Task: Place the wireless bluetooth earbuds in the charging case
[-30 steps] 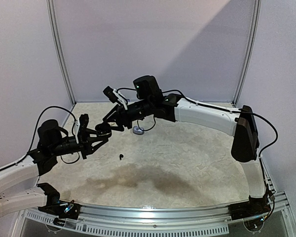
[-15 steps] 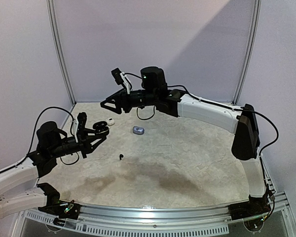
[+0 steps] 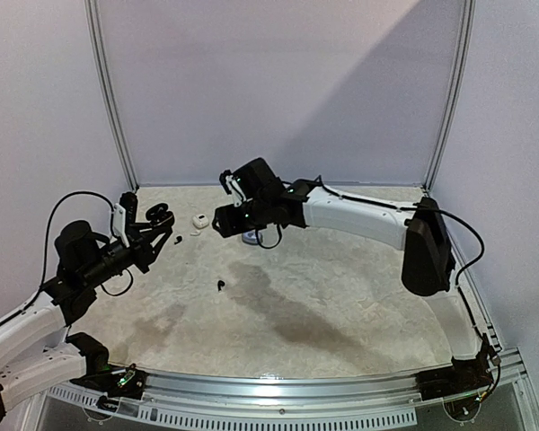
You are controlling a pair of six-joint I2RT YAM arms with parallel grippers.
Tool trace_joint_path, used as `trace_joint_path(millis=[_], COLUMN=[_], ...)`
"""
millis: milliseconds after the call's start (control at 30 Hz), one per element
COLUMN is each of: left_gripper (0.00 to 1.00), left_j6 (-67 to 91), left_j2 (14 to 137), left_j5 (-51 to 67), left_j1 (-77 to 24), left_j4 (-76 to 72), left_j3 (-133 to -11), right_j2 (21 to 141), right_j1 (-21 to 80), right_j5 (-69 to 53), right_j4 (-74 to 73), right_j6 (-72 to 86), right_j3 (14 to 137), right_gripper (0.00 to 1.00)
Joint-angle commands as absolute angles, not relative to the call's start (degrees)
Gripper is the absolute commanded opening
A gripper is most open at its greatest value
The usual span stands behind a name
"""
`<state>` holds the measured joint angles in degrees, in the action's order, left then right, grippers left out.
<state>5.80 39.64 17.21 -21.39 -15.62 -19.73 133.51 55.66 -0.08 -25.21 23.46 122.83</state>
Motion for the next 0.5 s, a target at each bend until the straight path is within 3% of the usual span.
trace_joint_path(millis=[0,233,467], left_gripper=[0.0,0.0,0.0], left_j6=[4.76,4.51,4.93], left_j2=[38.69,38.89,38.94], left_j5=[15.84,16.51,17.31], left_j1=[-20.16,-19.95,-19.95], left_j4=[-14.98,-15.17,-15.38], left_j3=[-18.64,-18.48,-18.37], right_j2=[140.93,148.88,151.52], right_j1=[59.86,62.9,63.37], right_j5=[4.5,8.06,11.33], right_j4=[-30.61,-29.76,-29.83], right_j6=[21.54,17.93,13.47], right_j3=[127.91,131.3,131.39], right_gripper=[0.68,0.66,0.56])
